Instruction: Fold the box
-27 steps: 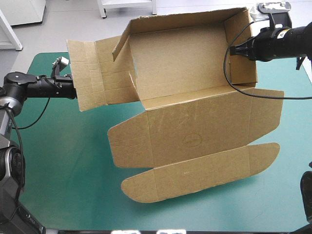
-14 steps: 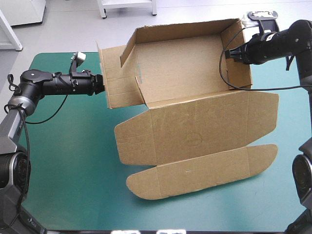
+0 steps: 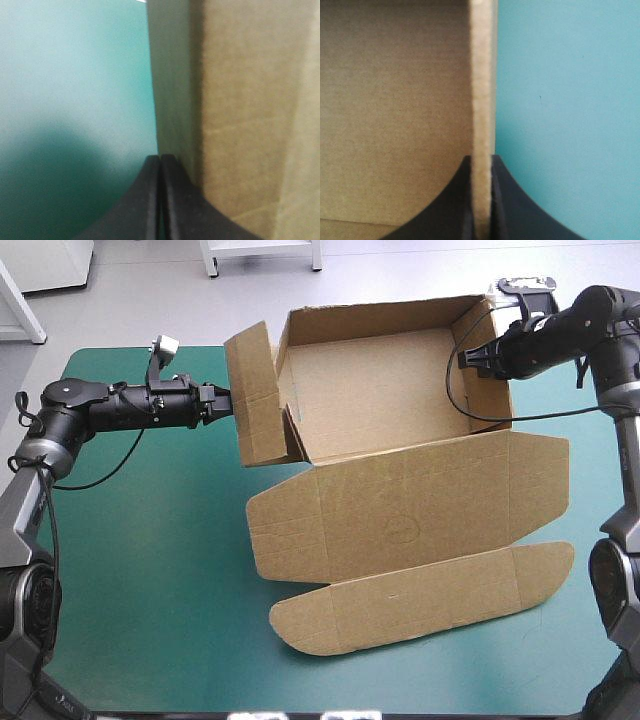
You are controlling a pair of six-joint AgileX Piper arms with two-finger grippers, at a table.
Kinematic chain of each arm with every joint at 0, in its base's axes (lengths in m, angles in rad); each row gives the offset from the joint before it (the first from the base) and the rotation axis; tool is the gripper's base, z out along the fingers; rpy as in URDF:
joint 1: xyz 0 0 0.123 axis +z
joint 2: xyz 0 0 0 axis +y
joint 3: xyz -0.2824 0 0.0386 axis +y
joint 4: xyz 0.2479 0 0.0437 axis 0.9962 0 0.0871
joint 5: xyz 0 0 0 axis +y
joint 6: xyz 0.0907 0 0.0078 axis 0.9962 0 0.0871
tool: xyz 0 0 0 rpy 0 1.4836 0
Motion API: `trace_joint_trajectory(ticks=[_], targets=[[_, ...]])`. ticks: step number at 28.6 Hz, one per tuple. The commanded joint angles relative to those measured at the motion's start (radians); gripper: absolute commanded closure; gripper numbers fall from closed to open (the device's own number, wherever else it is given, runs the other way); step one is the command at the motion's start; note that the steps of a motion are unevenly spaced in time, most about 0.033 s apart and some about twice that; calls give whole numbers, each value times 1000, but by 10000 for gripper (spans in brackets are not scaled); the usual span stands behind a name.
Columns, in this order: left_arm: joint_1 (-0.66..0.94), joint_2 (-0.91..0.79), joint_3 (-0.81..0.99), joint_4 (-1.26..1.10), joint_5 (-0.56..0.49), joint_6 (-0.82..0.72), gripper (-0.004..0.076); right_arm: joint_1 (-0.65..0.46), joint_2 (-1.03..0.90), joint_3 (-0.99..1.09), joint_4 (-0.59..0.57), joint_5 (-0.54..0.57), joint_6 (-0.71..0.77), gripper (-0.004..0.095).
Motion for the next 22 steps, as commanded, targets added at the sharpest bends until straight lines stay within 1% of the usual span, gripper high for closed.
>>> trace_joint_trajectory(ticks=[1,7,13,19,20,22], targets=[[-17,-57,-25,-91,93,-5,731,-7,-38,-31,30,-29,5,912],[-69,-66,-25,-107,93,-15,731,-7,-25,-31,24,-28,10,912],[-106,-85,-32,-178,93,-18,731,-7,-14,-31,24,-19,10,911],[-114,-96,-46,-143,93,-72,729,-7,-13,-31,24,-19,12,911],[-114,-96,-46,-140,93,-73,727,-7,-13,-31,22,-19,12,911],[-114,-96,-46,-140,93,-73,673,-3,-13,-31,22,-19,14,911]])
